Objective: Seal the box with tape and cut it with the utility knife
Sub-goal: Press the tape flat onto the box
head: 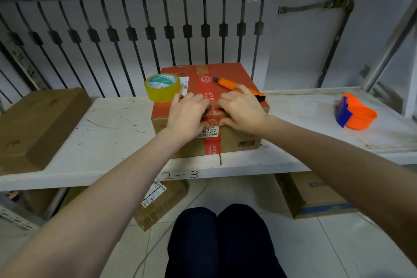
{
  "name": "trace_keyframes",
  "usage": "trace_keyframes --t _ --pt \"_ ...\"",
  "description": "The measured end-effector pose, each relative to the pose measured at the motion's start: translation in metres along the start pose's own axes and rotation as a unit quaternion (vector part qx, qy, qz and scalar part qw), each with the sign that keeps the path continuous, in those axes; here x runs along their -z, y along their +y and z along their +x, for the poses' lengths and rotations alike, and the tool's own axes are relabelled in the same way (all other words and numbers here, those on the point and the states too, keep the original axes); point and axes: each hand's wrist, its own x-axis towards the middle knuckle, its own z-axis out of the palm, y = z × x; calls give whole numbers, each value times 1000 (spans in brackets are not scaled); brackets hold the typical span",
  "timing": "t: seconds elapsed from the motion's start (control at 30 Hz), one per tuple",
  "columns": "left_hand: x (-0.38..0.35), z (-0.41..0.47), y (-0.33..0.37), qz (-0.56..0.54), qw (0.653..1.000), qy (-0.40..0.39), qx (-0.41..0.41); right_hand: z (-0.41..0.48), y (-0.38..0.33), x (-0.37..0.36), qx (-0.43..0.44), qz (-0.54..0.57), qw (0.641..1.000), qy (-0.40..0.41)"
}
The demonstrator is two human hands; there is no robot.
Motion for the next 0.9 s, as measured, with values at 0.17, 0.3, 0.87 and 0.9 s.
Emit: trace_keyframes --t 0.17,0.3,0.87,0.9 --pt "-9 -11 -2 -14 999 29 28 2 -4 -3 -35 29 999 -8" --pt "-12 -11 1 -16 996 41 71 5 -15 -13 -58 62 996 1" --pt "-5 8 -7 -11 994 -84 69 15 -8 -3 -64 -31 992 -101" --pt "-4 8 -7 -8 993 -84 77 15 -10 -2 -61 -30 992 -108"
